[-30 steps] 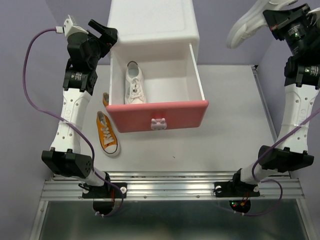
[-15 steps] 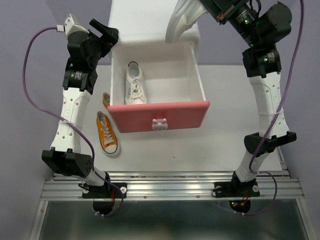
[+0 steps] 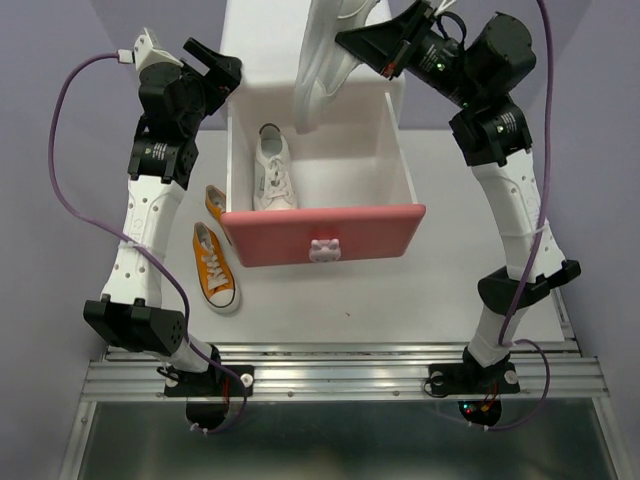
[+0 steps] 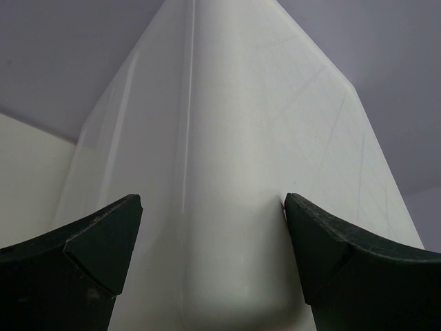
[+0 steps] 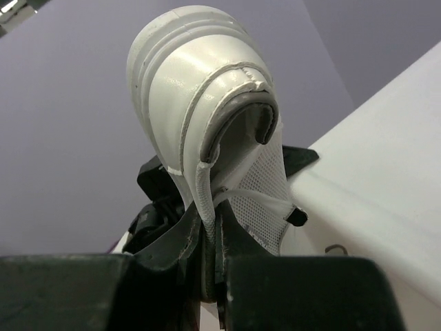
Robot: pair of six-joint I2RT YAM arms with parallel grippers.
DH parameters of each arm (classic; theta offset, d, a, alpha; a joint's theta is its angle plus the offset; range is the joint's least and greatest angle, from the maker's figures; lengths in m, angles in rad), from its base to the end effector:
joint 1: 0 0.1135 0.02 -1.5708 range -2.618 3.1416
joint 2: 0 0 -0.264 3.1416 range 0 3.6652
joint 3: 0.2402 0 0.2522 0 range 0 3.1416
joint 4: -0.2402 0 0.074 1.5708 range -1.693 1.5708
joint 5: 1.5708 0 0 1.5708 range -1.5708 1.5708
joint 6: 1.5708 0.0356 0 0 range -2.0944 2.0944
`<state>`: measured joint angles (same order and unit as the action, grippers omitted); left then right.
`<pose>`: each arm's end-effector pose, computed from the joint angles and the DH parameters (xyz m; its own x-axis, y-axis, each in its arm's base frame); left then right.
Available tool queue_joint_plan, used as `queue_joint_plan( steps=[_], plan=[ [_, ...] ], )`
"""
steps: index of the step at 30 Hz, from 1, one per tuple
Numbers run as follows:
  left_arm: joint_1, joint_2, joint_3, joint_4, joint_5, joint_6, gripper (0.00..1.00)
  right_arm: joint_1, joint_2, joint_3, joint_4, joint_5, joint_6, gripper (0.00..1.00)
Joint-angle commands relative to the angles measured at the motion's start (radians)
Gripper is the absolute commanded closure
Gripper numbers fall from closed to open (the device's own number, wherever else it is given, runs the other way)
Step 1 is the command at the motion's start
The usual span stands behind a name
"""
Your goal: Place and organize the shoes in the shoe cabinet
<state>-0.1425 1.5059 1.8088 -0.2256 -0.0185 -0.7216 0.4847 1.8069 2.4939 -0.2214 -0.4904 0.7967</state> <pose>0.3248 -0.0459 0.5157 -0.0244 -0.6637 -0.7476 0.1434 0.7377 -0.6597 0.2818 0.1673 0.6192 -0.2825 0.5642 -0.7759 -0.8317 0.2590 0.4911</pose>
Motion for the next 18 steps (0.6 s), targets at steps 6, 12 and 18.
queue_joint_plan(
  steps=[6,12,18],
  plan=[
    [-0.002,0.037,-0.092,-0.455,-0.066,0.113,0.06,0.094,-0.090,-0.001,-0.327,-0.048,-0.255,0.99],
    [-0.019,0.036,-0.097,-0.451,-0.070,0.105,0.06,0.124,-0.093,-0.018,-0.493,-0.079,-0.333,0.99],
    [-0.022,0.037,-0.097,-0.451,-0.080,0.105,0.06,0.152,-0.096,-0.013,-0.666,-0.034,-0.399,0.99]
  ],
)
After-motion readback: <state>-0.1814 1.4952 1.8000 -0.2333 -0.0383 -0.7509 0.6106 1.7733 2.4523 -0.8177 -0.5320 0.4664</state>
